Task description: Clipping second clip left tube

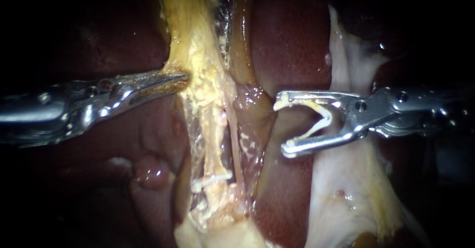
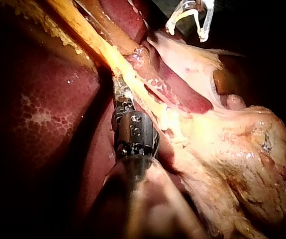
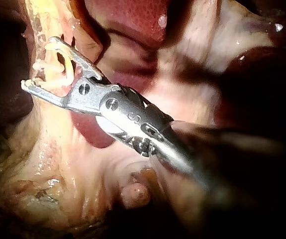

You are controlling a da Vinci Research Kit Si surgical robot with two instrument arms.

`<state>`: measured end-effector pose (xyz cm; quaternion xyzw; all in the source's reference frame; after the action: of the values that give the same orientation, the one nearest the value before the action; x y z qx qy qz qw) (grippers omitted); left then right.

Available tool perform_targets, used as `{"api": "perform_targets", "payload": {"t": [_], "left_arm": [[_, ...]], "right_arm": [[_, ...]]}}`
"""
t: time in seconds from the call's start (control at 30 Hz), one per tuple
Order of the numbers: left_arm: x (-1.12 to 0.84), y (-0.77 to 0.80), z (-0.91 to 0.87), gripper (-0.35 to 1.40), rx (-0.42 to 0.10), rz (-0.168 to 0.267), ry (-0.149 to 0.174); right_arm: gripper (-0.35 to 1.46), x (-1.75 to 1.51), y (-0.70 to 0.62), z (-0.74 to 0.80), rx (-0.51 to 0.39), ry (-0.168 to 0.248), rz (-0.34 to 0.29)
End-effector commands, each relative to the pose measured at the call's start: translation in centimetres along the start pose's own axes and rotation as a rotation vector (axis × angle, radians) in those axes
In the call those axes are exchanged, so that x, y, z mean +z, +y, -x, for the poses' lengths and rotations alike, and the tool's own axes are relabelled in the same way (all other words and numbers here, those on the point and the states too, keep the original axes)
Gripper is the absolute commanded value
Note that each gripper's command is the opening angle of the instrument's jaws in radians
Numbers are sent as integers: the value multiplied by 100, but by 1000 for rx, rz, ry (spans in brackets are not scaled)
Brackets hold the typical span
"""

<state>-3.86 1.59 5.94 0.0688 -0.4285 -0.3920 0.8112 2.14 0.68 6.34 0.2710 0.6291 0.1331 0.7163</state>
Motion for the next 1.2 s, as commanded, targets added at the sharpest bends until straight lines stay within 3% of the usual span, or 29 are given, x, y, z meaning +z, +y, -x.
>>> {"api": "perform_targets", "payload": {"t": [0.03, 0.13, 0.23, 0.43, 0.67, 0.93, 1.2], "left_arm": [[0, 0, 0, -35, 0, 0, 0], [-2, 1, 0, -35, 1, -2, 0], [-15, 5, 5, -35, -1, -11, 3], [-49, 15, 24, -35, -10, 8, -7], [-68, 4, 38, -35, -25, 8, -24], [-73, -4, 41, -35, -20, 9, -27], [-74, -6, 42, -35, -14, 9, -27]], "right_arm": [[60, 1, -1, 0, 0, -3, -1], [59, 1, -2, 1, -1, -12, -6], [59, 8, -6, 8, 0, -48, -11], [59, 40, -9, 36, 41, -88, -26], [58, 79, -4, 65, 98, -110, -40], [58, 111, 18, 98, 145, -154, -20], [58, 115, 44, 123, 158, -202, 23]]}}
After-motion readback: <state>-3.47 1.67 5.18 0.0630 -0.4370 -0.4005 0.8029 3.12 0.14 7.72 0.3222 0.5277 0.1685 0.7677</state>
